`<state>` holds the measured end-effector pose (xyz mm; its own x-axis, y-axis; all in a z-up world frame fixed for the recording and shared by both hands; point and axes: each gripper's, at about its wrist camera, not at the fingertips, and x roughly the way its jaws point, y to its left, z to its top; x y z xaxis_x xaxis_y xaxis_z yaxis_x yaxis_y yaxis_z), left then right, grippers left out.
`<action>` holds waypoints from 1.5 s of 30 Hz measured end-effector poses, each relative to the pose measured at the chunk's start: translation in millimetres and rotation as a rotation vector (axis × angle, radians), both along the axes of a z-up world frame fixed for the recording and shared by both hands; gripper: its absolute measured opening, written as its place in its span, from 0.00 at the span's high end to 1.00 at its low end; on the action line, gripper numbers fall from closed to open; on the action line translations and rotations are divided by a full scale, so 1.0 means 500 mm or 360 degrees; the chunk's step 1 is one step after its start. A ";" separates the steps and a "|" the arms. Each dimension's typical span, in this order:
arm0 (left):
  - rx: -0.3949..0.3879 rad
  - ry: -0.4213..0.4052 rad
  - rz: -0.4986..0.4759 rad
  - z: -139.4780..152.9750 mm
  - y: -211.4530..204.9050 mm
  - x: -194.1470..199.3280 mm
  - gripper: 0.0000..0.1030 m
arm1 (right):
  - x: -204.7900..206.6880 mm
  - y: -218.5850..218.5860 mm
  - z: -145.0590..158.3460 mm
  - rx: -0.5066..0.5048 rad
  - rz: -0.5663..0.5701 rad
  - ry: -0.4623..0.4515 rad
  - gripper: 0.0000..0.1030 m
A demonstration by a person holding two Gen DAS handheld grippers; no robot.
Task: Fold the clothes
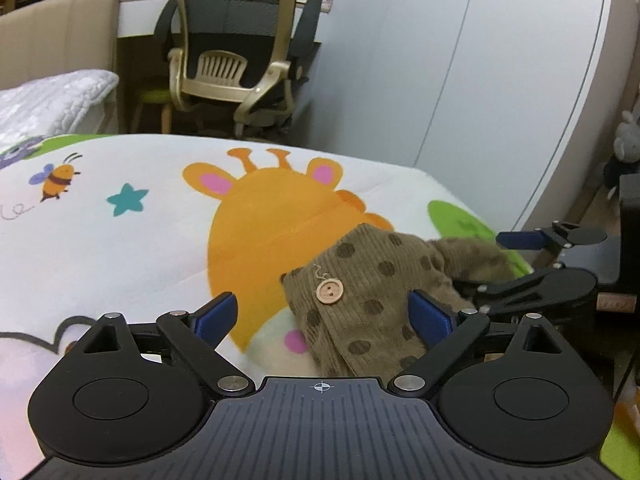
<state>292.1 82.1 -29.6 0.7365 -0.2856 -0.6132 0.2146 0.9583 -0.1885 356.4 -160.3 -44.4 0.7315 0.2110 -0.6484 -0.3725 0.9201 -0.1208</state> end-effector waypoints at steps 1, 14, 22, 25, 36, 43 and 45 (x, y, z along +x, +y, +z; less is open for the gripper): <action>-0.0012 -0.0001 -0.0005 -0.002 0.003 0.000 0.06 | -0.006 0.000 0.005 -0.0025 0.0005 -0.0012 0.00; -0.0128 0.0044 0.0000 -0.008 0.023 -0.003 0.03 | -0.119 -0.026 0.028 0.0138 0.0180 0.0006 0.00; -0.0650 0.0308 -0.0123 -0.030 0.062 -0.040 0.04 | -0.103 -0.035 0.012 0.0192 0.0187 0.0018 0.00; -0.0625 0.0349 -0.0126 -0.051 0.048 -0.038 0.04 | -0.109 -0.037 0.013 0.0209 0.0158 0.0026 0.00; -0.0607 0.0339 -0.0120 -0.053 0.025 -0.029 0.20 | -0.072 -0.135 0.000 0.0493 -0.0146 0.0228 0.15; -0.0584 0.0295 -0.0126 -0.052 0.027 -0.029 0.25 | -0.056 -0.039 0.006 0.0492 0.0060 0.0258 0.61; -0.0595 0.0277 -0.0106 -0.051 0.043 -0.027 0.27 | -0.040 0.004 0.011 0.0450 0.0106 0.0239 0.62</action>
<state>278.8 103.5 -54.9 0.6033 -0.5558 -0.5719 0.2081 0.8020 -0.5599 336.4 -158.2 -38.8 0.6107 0.4422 -0.6569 -0.4273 0.8825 0.1968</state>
